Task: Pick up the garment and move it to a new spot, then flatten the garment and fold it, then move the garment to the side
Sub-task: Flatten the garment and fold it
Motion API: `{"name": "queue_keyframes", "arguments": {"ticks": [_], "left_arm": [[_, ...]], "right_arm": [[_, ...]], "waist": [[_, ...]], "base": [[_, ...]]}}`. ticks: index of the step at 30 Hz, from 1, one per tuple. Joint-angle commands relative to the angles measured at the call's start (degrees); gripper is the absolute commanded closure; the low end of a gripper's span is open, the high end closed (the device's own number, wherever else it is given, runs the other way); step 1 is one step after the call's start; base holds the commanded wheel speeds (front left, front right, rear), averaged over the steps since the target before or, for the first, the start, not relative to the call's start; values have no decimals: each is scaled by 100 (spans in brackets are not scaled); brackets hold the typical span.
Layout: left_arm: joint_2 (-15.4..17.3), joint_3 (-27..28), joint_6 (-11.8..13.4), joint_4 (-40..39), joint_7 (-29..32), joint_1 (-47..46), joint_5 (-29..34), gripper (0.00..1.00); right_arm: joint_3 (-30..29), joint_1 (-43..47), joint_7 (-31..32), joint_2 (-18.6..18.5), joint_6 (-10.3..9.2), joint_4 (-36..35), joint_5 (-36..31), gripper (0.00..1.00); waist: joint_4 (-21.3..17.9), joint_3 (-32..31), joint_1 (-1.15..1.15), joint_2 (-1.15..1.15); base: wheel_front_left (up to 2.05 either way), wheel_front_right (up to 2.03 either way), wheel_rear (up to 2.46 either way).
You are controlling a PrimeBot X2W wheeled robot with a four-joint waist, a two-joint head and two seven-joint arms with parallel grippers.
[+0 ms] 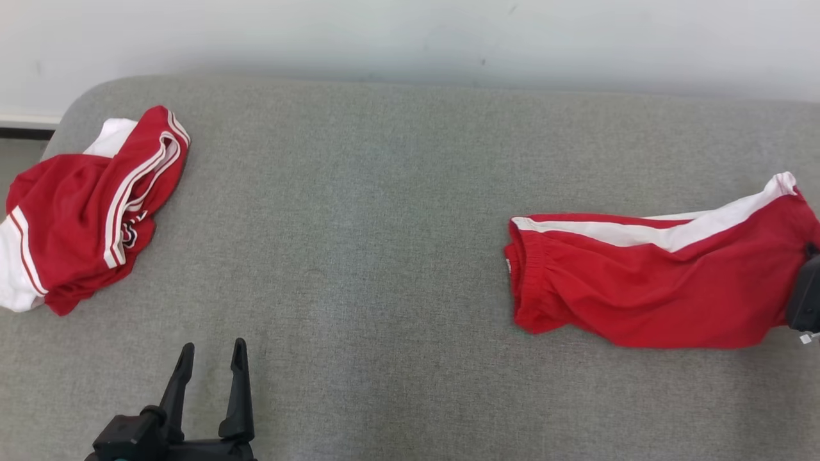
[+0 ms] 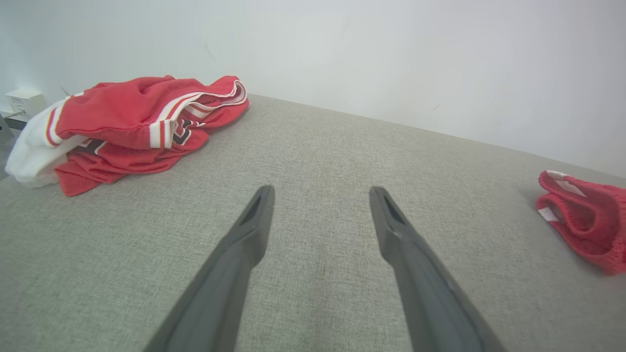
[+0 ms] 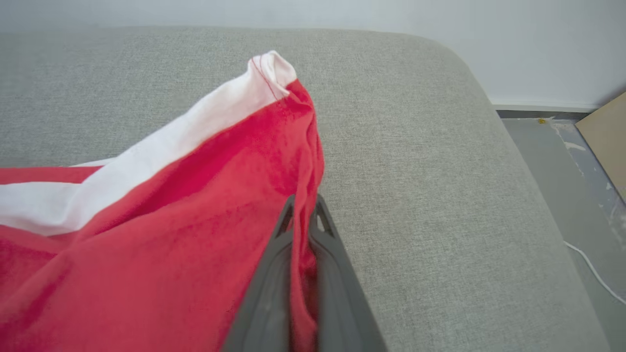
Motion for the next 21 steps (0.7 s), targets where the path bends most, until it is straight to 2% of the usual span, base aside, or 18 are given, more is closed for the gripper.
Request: {"name": "queue_keyframes", "arguments": {"ticks": [1, 7, 14, 20, 21], "left_arm": [[-3, -9, 27, 15, -6, 75, -12, 0], [-3, -44, 56, 52, -6, 144, -72, 0], [-3, -24, 74, 65, -6, 249, -109, 0], [-3, -72, 93, 39, -6, 266, -141, 0], [-3, -72, 93, 39, -6, 266, -141, 0]], "right_arm": [[-37, 78, -19, -26, -17, -94, -118, 100], [-76, 210, 202, 387, -17, -911, -522, 100], [462, 389, 978, 979, -16, -1893, -520, 100], [849, 345, 1341, 1501, -16, -2097, -454, 100], [849, 345, 1341, 1501, -16, -2097, -454, 100]], "waist": [[-58, -87, 0, 0], [-108, -229, 0, 0], [-158, -395, 0, 0], [-145, -453, 0, 0], [-145, -453, 0, 0]], "base": [[0, 0, 0], [0, 0, 0], [0, 0, 0], [0, 0, 0], [0, 0, 0]]}}
